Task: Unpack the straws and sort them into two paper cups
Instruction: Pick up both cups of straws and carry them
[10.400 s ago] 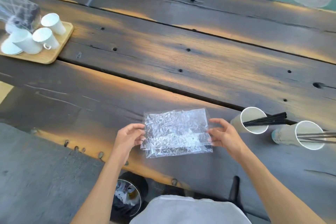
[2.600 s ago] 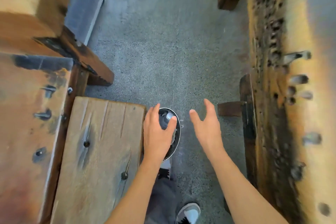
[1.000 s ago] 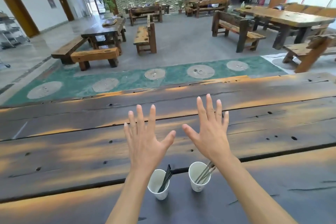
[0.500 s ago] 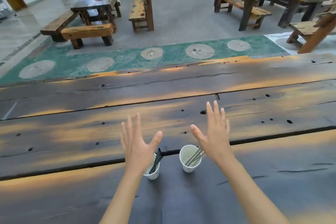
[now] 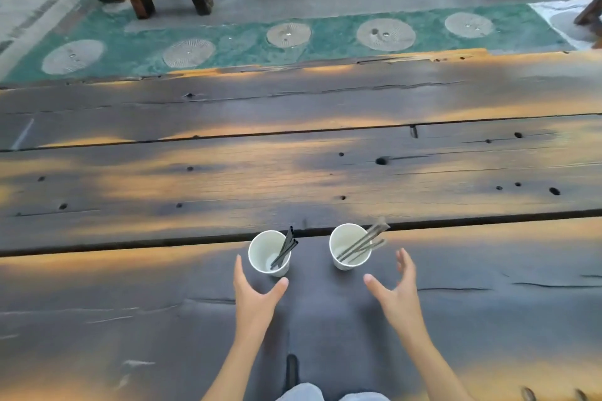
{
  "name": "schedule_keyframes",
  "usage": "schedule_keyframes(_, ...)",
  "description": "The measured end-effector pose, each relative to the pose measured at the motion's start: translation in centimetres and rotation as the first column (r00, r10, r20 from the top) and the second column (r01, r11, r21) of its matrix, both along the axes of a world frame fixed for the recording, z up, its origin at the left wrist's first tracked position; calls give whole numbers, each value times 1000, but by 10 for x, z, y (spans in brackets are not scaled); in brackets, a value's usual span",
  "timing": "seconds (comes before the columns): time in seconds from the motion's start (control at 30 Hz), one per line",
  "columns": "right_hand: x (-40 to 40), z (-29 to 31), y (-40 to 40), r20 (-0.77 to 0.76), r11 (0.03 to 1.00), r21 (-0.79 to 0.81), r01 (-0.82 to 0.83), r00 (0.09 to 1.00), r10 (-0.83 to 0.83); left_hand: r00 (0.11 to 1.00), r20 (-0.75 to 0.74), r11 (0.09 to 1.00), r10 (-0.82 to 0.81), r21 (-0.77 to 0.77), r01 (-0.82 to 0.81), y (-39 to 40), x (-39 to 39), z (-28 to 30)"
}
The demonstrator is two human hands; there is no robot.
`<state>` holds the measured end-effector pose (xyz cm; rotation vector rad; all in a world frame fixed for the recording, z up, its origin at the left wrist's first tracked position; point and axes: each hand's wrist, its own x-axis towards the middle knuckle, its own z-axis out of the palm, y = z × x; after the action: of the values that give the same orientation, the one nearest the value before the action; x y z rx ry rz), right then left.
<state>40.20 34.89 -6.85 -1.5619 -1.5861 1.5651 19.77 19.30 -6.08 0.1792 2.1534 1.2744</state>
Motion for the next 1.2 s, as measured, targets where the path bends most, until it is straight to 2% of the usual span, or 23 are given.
schedule_keyframes(0.13, -20, -11, 9, -40, 992, -89, -93, 995, 89, 999, 40, 998, 17, 67, -20, 10, -2, -10)
schedule_keyframes(0.33, -37, -16, 22, -57, 980, -74, -183, 982, 179, 995, 83, 992, 47, 113, -57, 24, -3, -22)
schedule_keyframes(0.6, -52, -25, 27, -126, 956, -100, -274, 957, 262, 997, -9, 984, 79, 159, -76, 41, -10, -22)
schedule_keyframes(0.97, -69, -16, 36, -193, 981, -6, -195, 962, 190, 996, -49, 980, 80, 188, -69, 54, -22, -20)
schedule_keyframes(1.2, -100, 3, 77, -274, 992, 36, -119, 954, 124, 995, -35, 956, 94, 281, -81, 91, -50, -1)
